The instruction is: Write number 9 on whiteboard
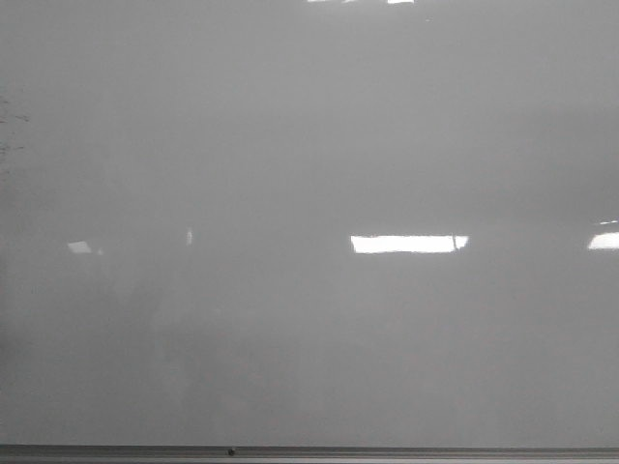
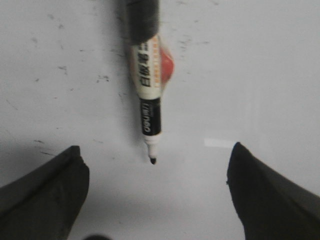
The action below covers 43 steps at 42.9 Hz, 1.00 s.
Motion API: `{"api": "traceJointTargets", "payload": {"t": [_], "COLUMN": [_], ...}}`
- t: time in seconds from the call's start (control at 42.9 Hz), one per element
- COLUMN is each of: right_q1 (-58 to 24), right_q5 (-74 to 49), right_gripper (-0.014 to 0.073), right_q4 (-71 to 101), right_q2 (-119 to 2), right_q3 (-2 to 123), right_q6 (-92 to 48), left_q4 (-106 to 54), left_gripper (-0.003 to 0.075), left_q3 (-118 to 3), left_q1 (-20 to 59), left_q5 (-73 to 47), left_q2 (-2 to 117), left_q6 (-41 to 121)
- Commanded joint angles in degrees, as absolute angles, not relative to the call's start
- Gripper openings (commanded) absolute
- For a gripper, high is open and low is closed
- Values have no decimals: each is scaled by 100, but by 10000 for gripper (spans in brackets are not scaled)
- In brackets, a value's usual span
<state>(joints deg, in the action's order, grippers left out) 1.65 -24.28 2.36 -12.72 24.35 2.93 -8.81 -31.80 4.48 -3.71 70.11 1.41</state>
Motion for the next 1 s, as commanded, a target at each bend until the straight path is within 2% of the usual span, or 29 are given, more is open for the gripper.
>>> {"api": "traceJointTargets", "payload": {"t": [0.0,0.35,0.443,0.536,0.793,0.886,0.98], "right_q1": [207,207,207,207,207,207,207], "right_q5": [-1964,-1871,-1794,-1757,-1727,-1727,-1727], "right_gripper": [579,579,579,579,579,579,579], "right_q4": [181,181,181,181,181,181,181], "right_q2": [-1372,-1372,-1372,-1372,-1372,-1372,-1372], "right_q3": [2631,2631,2631,2631,2631,2631,2631], "right_q6": [279,279,279,279,279,279,279], "left_q4": [-903,-903,-903,-903,-903,-903,-903], "left_gripper": [557,553,519,433,116,39,-1], "left_q3": [-3516,-3856,-3867,-3867,-3867,-3867,-3867], "left_q1": [390,526,526,526,526,526,526], "left_q5": [330,847,974,1101,1263,1276,1257], "left_q2": [7356,8395,8514,8570,8732,8735,8724], "left_q6": [112,112,112,112,112,112,112]}}
